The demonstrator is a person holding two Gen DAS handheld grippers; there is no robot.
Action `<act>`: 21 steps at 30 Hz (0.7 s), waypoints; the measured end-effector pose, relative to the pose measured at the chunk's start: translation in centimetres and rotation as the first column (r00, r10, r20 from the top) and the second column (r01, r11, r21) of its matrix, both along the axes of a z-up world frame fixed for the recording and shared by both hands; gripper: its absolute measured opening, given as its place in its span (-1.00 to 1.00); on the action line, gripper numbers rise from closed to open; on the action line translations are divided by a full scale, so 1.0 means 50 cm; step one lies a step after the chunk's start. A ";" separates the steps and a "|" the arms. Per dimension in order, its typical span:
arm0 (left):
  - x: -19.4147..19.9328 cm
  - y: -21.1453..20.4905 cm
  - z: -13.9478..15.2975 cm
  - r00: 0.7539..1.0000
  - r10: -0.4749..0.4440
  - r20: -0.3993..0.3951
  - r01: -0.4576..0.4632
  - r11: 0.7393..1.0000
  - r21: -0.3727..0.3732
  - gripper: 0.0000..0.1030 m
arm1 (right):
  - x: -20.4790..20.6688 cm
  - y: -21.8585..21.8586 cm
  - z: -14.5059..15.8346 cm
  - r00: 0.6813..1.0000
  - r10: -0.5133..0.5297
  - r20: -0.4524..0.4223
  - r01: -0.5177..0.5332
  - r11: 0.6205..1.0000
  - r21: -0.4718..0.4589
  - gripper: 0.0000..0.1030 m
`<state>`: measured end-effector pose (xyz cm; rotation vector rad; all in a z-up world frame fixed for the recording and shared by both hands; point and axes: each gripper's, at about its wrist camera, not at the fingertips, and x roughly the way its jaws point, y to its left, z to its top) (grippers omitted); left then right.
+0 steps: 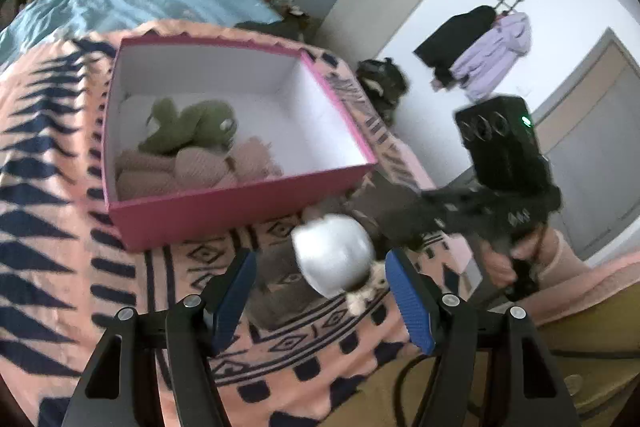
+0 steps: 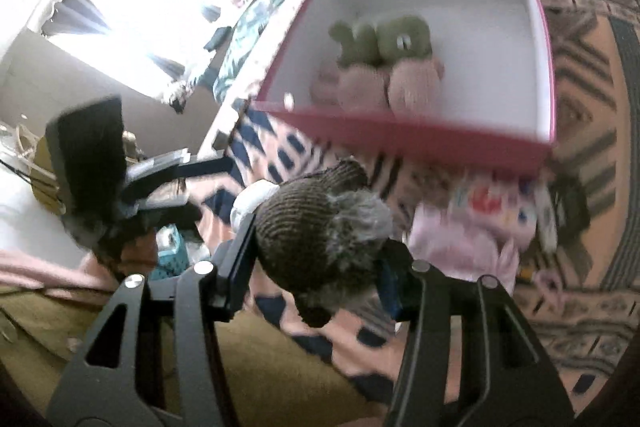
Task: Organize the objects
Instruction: 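Grasp the brown-and-white plush with the right gripper and lift it, then lower the brown-and-white plush into the box and open the right gripper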
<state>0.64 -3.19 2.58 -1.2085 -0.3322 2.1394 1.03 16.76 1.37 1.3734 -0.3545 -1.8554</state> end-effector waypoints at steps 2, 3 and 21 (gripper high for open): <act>-0.009 0.001 0.009 1.000 -0.005 -0.011 0.005 1.000 0.014 0.33 | -0.023 0.006 0.022 0.999 -0.014 -0.030 0.014 1.000 -0.014 0.07; -0.015 0.002 0.011 1.000 -0.005 -0.015 0.005 1.000 0.014 0.33 | -0.028 0.001 0.027 0.999 -0.019 -0.041 0.018 1.000 -0.022 0.07; -0.243 -0.054 0.025 0.988 0.133 -0.080 -0.136 0.990 -0.034 0.03 | -0.242 -0.069 0.091 0.982 -0.067 -0.179 0.057 0.997 -0.059 0.07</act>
